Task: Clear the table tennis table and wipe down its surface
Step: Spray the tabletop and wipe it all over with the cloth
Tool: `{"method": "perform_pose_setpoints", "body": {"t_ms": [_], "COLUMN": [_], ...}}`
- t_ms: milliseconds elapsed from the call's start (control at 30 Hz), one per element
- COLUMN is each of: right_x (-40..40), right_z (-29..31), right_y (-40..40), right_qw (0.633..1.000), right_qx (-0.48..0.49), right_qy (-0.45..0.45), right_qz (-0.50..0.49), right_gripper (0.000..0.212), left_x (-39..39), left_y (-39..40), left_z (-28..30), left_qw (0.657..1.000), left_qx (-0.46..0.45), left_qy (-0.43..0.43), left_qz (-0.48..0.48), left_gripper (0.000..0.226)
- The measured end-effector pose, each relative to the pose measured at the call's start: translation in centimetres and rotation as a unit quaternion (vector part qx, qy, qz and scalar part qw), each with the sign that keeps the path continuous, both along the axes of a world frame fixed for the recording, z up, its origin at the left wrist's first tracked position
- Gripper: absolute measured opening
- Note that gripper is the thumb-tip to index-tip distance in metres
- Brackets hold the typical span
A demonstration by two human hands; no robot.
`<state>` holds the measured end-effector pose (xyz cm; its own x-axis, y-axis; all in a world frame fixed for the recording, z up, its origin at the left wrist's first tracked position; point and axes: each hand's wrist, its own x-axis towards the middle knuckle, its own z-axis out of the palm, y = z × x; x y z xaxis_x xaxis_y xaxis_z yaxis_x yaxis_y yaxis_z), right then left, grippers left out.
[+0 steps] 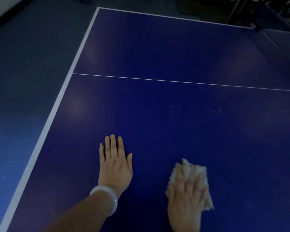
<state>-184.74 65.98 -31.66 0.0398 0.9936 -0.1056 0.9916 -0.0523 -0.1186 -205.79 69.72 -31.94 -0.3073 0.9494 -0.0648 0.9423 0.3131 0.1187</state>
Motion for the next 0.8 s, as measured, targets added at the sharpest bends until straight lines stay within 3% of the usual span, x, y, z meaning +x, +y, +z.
{"method": "perform_pose_setpoints", "body": {"t_ms": [133, 233, 333, 433, 500, 600, 700, 800], "right_x": [-4.4, -3.9, 1.0, 5.2, 4.3, -1.0, -3.9, -0.1], "right_z": [-0.8, -0.9, -0.7, 0.1, 0.1, -0.7, -1.6, -0.7], "right_y": [4.4, 10.9, 16.3, 15.6, 11.9, 6.1, 4.7, 9.0], "right_qw": [0.974, 0.957, 0.988, 0.995, 0.991, 1.0, 0.964, 0.949], "right_qx": [0.019, 0.009, -0.021, -0.047, -0.045, 0.007, 0.062, 0.034], "right_qy": [0.0, -0.022, -0.063, 0.043, 0.05, 0.011, 0.051, -0.062], "right_qz": [0.224, 0.288, 0.137, -0.076, -0.113, 0.027, 0.252, 0.309], "right_gripper": [0.063, 0.065, 0.08, 0.065, 0.064, 0.077, 0.069, 0.084], "left_x": [0.1, 0.1, 0.1, 0.0, 0.1, 0.1, 0.0, 0.1], "left_y": [-0.2, 0.0, 0.1, 0.2, 0.1, 0.1, 0.0, 0.1], "left_z": [-0.1, -0.2, -0.4, -0.1, 0.0, 0.1, 0.1, 0.1], "left_qw": [1.0, 1.0, 1.0, 1.0, 1.0, 1.0, 1.0, 1.0], "left_qx": [0.011, 0.008, 0.004, -0.002, -0.002, 0.0, -0.001, 0.003], "left_qy": [-0.009, -0.002, 0.004, -0.001, -0.004, -0.01, -0.005, 0.001], "left_qz": [0.001, 0.003, 0.004, 0.007, 0.007, 0.002, 0.002, 0.003], "left_gripper": [0.069, 0.069, 0.07, 0.07, 0.069, 0.069, 0.069, 0.071]}}
